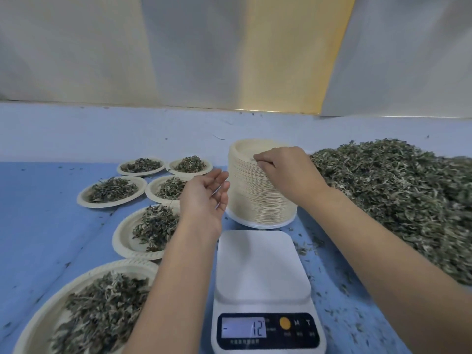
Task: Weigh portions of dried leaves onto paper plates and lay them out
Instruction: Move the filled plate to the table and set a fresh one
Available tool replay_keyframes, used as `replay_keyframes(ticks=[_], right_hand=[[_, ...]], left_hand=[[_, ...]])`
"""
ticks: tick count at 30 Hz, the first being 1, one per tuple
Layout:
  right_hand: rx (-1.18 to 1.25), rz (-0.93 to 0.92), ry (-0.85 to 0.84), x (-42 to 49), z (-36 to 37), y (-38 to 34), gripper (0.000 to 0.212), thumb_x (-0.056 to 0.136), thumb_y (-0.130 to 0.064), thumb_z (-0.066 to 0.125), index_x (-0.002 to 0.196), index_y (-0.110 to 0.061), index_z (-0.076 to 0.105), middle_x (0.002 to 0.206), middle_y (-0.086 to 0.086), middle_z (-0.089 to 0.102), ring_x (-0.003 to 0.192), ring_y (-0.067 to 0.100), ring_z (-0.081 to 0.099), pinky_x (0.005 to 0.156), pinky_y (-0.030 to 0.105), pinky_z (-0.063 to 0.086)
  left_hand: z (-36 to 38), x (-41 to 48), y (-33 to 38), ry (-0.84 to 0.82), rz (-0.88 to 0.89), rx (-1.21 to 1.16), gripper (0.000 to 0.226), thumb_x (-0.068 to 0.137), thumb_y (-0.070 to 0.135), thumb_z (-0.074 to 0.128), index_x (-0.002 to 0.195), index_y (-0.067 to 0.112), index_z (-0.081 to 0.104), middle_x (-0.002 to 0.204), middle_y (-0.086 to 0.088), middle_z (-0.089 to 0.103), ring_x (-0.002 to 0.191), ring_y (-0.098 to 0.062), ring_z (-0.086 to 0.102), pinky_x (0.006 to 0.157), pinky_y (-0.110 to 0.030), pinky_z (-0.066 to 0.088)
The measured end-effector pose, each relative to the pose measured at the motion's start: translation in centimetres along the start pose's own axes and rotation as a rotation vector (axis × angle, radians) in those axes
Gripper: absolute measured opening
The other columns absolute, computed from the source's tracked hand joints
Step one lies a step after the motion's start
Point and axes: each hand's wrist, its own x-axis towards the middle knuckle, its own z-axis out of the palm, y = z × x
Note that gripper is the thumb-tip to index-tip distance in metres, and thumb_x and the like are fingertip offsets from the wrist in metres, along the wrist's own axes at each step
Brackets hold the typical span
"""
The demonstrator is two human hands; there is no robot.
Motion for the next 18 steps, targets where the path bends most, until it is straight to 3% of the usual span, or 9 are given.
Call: replay_keyframes(ticks=[6,11,18], right_hand=[[0.021,-0.021,0.007,-0.1,0.0,0.1,0.030,0.099,-0.017,0.047,0.124,-0.012,0.064,0.117,0.007,0.068,0.110,0.023,0.059,0.089,0.028,0.042],[-0.070,-0.037,0.012,-0.1,0.4,-0.2,0.029,0.100,-0.010,0.042,0.111,-0.002,0.068,0.105,0.016,0.069,0.100,0.032,0.059,0.086,0.041,0.043],[-0.092,-0.012,0.092,-0.1,1.5,-0.5,0.026,0.095,0.001,0.043,0.105,0.003,0.067,0.102,0.020,0.067,0.099,0.035,0.053,0.084,0.043,0.038]], left_hand=[[0.2,-0.2,-0.1,-0.004,-0.016,-0.011,0.027,0.094,0.009,0.036,0.085,0.013,0.061,0.071,0.004,0.066,0.064,-0.008,0.056,0.058,-0.016,0.041],[0.3,-0.4,-0.2,-0.006,-0.021,-0.004,0.027,0.093,0.009,0.036,0.085,0.013,0.061,0.068,0.005,0.067,0.065,-0.008,0.057,0.059,-0.016,0.041],[0.5,-0.6,-0.7,-0.014,-0.029,0.018,0.028,0.093,0.009,0.036,0.085,0.013,0.062,0.056,0.008,0.067,0.062,-0.007,0.056,0.058,-0.015,0.041]])
